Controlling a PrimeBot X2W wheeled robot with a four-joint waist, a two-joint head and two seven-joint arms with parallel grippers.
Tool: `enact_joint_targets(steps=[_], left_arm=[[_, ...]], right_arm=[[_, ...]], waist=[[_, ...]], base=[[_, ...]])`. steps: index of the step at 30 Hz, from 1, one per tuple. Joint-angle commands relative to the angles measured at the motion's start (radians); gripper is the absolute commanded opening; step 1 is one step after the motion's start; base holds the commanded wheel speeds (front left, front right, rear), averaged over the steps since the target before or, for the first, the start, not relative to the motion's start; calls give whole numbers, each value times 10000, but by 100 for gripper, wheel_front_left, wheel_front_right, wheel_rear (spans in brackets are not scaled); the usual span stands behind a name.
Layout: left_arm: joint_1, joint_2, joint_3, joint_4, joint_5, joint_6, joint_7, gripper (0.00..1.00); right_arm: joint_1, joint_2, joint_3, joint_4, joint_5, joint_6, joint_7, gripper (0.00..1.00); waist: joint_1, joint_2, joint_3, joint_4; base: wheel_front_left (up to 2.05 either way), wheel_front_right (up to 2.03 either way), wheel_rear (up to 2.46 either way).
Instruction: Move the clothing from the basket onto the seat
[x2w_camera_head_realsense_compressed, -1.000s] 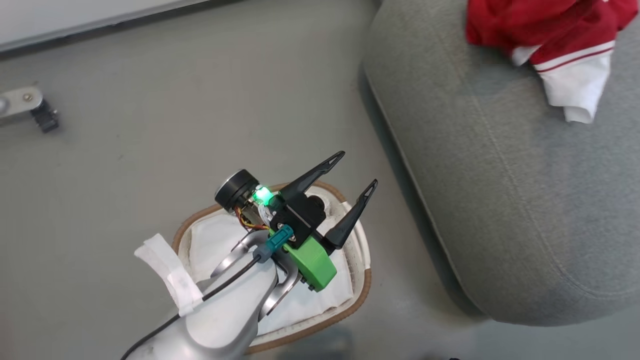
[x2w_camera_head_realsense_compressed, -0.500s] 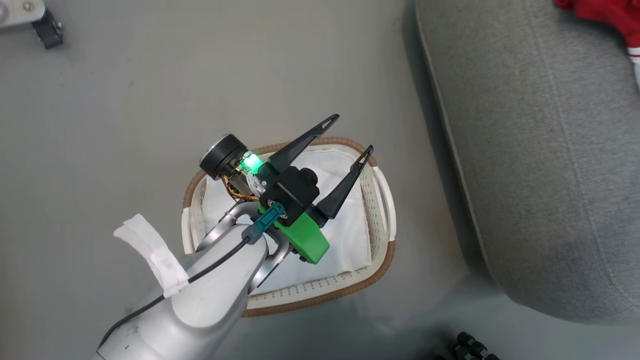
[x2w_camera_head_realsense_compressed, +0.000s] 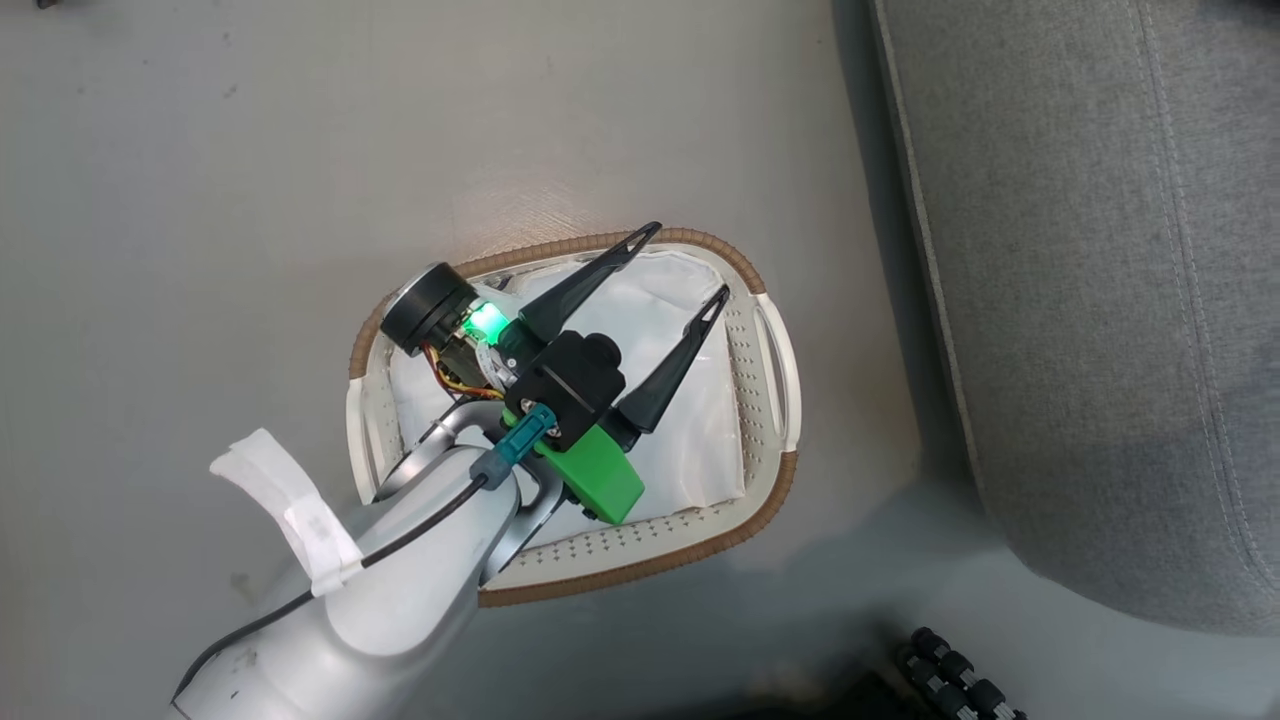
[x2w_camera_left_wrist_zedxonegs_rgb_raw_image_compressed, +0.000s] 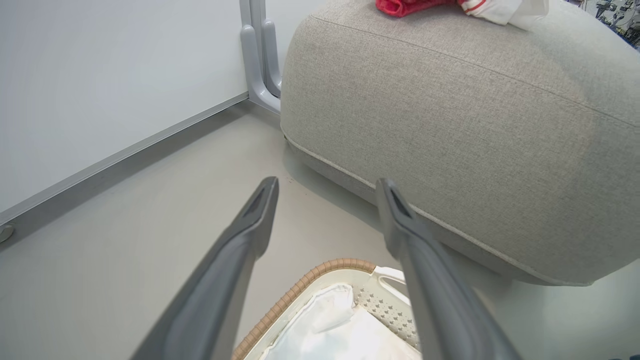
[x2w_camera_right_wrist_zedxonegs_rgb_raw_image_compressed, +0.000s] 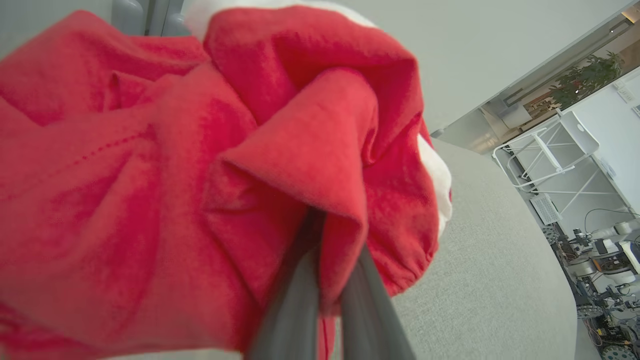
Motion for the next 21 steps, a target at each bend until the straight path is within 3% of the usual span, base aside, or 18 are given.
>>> enact_joint_targets(steps=[1, 2, 3, 13, 21], left_arm=[[-128, 86, -3, -25, -57, 25, 0, 100], [-104, 86, -10, -15, -83, 31, 1, 100], [-74, 79, -12, -6, -106, 40, 0, 100], [331, -101, 307, 38, -596, 115, -87, 100], [1085, -163, 1103, -210, -930, 215, -88, 100]], right_arm=[[227, 98, -53, 56, -98, -18, -105, 44], [300, 185, -93, 68, -121, -18, -148, 93], [383, 245, -129, 52, -139, -18, -177, 100], [1848, 987, 231, -1057, 273, -18, -262, 100], [2575, 964, 1107, -2038, 1131, -18, -264, 100]], waist=[[-1, 120, -119, -139], [-1, 120, -169, -178], [-1, 120, -227, -217], [-1, 120, -1239, -538], [-1, 120, -2551, -341]], base=[[0, 0, 0], [0, 0, 0], [0, 0, 0], [0, 0, 0], [0, 0, 0]])
